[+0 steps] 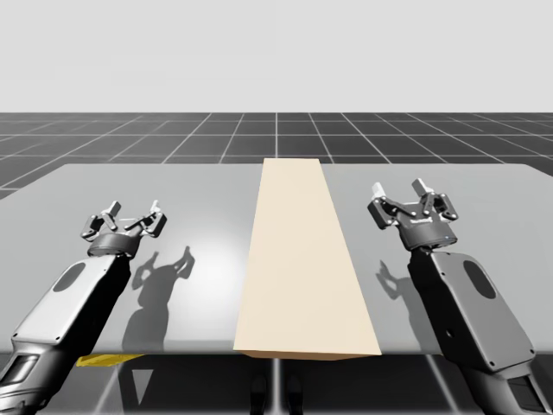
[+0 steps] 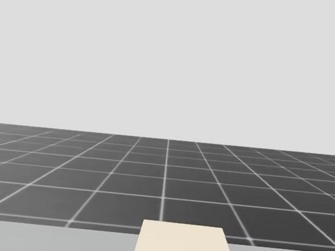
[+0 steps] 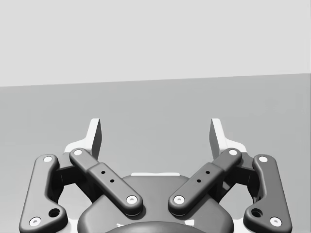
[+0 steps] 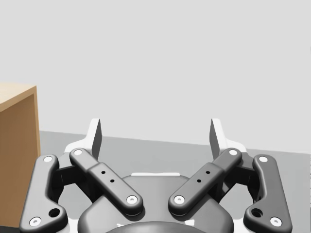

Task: Retrieve the object from inside the box.

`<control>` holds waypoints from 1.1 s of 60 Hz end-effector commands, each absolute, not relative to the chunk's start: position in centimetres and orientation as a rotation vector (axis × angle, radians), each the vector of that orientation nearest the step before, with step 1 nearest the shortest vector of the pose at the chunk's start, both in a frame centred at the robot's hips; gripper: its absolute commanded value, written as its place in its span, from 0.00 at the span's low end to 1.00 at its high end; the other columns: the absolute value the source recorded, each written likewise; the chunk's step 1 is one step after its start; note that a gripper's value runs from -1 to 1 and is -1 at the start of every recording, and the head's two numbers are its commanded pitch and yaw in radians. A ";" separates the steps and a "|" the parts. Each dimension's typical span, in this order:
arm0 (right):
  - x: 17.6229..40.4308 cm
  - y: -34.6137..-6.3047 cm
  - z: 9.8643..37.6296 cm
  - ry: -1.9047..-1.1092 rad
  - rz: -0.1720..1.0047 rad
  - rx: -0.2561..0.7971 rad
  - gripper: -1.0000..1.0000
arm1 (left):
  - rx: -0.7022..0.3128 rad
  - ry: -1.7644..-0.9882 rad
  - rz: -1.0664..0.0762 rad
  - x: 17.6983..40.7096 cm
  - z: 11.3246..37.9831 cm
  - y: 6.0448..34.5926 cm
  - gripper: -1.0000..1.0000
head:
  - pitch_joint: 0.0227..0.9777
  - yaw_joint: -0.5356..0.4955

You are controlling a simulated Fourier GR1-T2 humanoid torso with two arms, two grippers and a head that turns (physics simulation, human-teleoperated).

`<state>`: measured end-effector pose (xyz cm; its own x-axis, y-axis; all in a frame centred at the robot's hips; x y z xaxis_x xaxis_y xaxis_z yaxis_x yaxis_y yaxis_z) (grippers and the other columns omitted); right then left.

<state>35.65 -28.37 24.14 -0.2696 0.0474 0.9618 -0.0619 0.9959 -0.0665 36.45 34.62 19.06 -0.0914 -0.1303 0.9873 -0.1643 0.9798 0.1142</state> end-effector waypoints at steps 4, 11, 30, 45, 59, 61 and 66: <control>35.5 -27.8 23.9 -1.841 0.133 0.022 0.00 | 0.227 -1.666 0.022 36.5 19.0 34.6 0.00 | 0.08 0.53; 35.8 -27.9 23.1 -1.723 0.246 0.042 0.00 | 0.205 -1.571 -0.038 36.6 18.6 35.1 0.00 | 0.07 0.53; 34.4 -24.5 19.3 -1.458 0.654 0.365 0.00 | -0.011 -1.415 -0.500 35.1 16.1 30.7 0.00 | 0.09 0.52; 31.4 -17.7 17.5 -1.449 0.870 0.533 0.00 | -0.138 -1.396 -0.726 32.9 15.7 26.0 0.00 | 0.09 0.52; 30.7 -17.2 16.7 -1.406 0.887 0.630 0.00 | -0.157 -1.389 -0.776 32.4 15.4 25.1 0.00 | 0.10 0.51; 30.8 -17.4 16.4 -1.395 0.874 0.658 0.00 | -0.154 -1.386 -0.778 32.5 15.3 25.0 0.00 | 0.10 0.51; 31.1 -17.4 15.5 -1.364 0.840 0.715 0.00 | -0.147 -1.379 -0.787 32.5 15.1 24.8 0.00 | 0.10 0.50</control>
